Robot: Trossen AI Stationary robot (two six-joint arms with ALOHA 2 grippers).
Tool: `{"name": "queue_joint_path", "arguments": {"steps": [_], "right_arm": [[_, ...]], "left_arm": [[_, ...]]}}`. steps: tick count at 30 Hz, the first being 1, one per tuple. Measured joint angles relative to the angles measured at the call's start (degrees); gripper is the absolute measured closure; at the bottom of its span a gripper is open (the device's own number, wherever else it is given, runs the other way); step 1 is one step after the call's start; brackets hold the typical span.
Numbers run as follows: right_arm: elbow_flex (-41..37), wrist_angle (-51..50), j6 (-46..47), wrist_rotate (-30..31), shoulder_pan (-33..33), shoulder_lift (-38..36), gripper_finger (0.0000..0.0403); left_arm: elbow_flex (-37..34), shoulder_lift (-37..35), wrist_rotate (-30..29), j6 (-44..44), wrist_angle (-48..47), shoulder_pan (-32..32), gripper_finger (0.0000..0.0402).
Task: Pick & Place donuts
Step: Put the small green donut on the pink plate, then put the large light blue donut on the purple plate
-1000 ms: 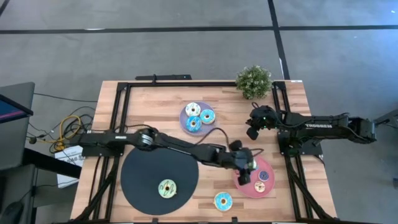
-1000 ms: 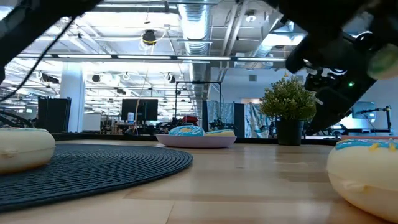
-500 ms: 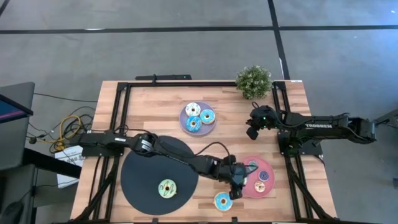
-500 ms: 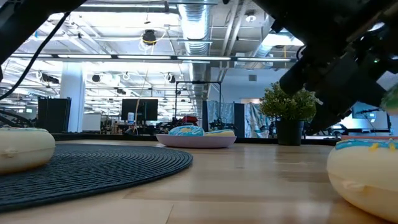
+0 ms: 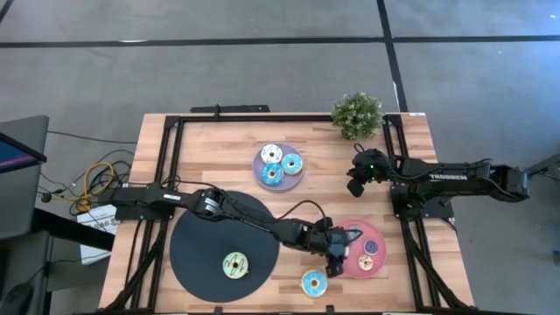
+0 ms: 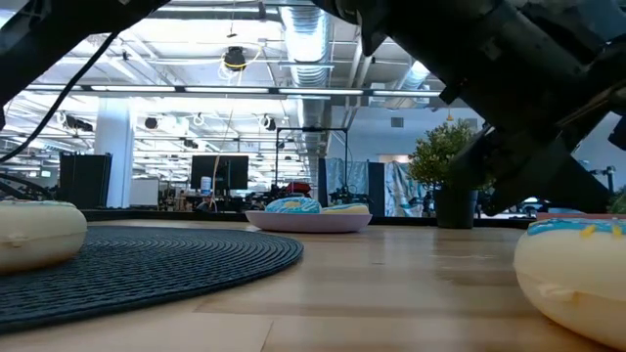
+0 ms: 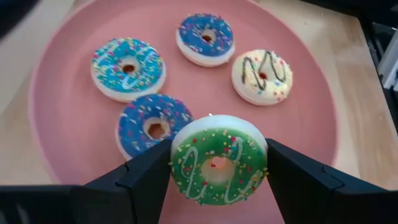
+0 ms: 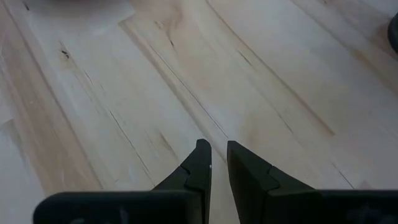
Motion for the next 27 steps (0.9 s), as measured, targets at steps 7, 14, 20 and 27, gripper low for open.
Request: {"name": "queue_joint_path", "arguments": {"steps": [7, 14, 20, 27], "right_arm": [[0.0, 0.0, 0.0, 0.0, 0.0, 0.0, 0.0361], [0.0, 0.1, 0.0, 0.0, 0.0, 0.0, 0.0361], [0.0, 0.1, 0.0, 0.0, 0.0, 0.0, 0.0361], [0.0, 0.4, 0.0, 0.0, 0.0, 0.0, 0.0361]], "left_arm": [[0.9, 0.0, 0.9, 0.0, -0.6, 0.0, 0.0133], [2.0, 0.0, 1.3, 0.0, -4.6, 0.8, 0.0087], [6.9, -0.7, -1.3, -1.7, -13.5, 1.8, 0.0088], [6.1, -7.5, -16.7, -3.0, -29.0, 1.2, 0.013]]}}
